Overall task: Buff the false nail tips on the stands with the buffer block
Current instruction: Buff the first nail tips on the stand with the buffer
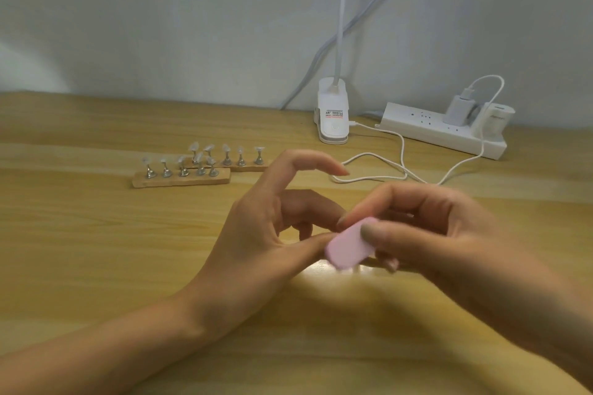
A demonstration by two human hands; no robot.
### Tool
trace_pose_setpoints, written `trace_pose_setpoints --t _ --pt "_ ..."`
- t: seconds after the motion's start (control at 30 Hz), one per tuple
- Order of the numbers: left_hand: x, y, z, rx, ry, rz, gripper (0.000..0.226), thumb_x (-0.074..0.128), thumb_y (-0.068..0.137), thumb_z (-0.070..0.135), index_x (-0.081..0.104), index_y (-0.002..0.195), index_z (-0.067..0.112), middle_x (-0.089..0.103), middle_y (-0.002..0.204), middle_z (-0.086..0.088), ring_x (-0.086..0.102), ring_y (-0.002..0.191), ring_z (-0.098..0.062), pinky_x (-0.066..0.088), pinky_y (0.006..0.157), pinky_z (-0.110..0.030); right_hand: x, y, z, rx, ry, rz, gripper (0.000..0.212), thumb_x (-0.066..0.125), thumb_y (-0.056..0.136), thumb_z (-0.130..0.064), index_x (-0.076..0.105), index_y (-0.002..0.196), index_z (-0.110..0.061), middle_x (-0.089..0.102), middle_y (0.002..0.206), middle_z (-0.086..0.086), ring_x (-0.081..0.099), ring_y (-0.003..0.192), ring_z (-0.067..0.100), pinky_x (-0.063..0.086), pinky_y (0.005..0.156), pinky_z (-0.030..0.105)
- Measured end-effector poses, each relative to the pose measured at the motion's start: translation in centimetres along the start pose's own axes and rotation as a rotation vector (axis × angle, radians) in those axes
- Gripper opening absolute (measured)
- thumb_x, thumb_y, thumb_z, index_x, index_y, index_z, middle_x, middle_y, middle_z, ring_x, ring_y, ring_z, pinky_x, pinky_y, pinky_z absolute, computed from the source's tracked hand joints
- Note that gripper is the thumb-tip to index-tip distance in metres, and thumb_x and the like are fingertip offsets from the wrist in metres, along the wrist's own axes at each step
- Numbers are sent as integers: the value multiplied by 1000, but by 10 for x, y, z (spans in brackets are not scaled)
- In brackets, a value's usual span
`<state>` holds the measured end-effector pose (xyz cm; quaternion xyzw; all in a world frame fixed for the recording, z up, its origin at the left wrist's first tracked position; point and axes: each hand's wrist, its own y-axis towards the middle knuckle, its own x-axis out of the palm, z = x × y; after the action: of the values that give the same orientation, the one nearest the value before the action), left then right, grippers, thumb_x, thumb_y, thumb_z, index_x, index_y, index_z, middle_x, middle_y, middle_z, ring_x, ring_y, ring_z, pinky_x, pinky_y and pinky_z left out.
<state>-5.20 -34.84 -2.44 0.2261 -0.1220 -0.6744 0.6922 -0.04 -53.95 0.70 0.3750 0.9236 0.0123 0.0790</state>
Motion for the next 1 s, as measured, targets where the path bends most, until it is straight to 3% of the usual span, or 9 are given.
trace_pose_setpoints --t 0.1,0.23,0.37,0.47,0.6,0.7,0.83,0.93,1.0 --pt "-2 0 0 24 53 17 50 79 79 18 51 118 31 77 83 5 72 77 -15 46 66 -23 -8 4 -1 3 61 123 13 77 73 -26 80 86 -23 75 87 2 54 65 8 47 58 16" --pt "0 -2 1 55 77 11 48 79 79 21 52 118 30 75 80 9 71 76 -11 46 69 -19 2 -2 0 -15 -5 -10 20 74 79 -37 77 92 -22 75 88 1 57 67 5 47 61 14" --pt "-1 0 1 55 72 17 50 79 78 19 51 118 30 76 82 10 72 79 -12 45 70 -18 -8 1 -1 -28 13 83 22 73 74 -39 78 90 -25 75 88 1 56 65 4 48 61 13" --pt "-1 -2 3 71 117 18 49 78 79 24 51 119 33 75 82 14 72 79 -11 44 69 -17 2 -1 1 -19 -27 1 17 77 78 -36 78 91 -24 75 87 4 58 66 4 48 61 14" --pt "-2 0 5 77 175 33 50 80 77 23 52 116 37 75 88 18 73 83 -8 40 70 -13 -5 2 0 -21 -15 115 19 79 74 -35 78 90 -25 75 88 0 54 66 7 47 61 17" --pt "-1 0 7 91 187 36 49 79 77 25 54 116 39 74 97 17 73 83 -9 40 69 -13 2 -1 -2 -13 -27 16 17 76 78 -36 76 90 -24 76 86 1 57 66 4 47 61 15" --pt "-2 1 7 77 194 32 52 81 77 24 53 120 36 75 89 19 73 84 -5 38 69 -10 -2 1 -1 -2 -45 101 23 77 74 -39 77 91 -23 76 90 2 56 67 8 45 64 26" --pt "-1 0 8 94 211 24 51 78 77 27 54 120 39 73 97 18 73 84 -6 39 69 -11 2 0 -2 23 -11 6 17 77 78 -35 76 89 -21 77 89 5 56 64 7 47 60 15" --pt "-1 1 7 91 219 18 52 79 77 26 53 120 38 74 93 18 73 84 -6 38 69 -11 -1 2 -1 11 -12 48 14 77 78 -32 78 88 -23 77 89 4 56 64 7 46 59 14"
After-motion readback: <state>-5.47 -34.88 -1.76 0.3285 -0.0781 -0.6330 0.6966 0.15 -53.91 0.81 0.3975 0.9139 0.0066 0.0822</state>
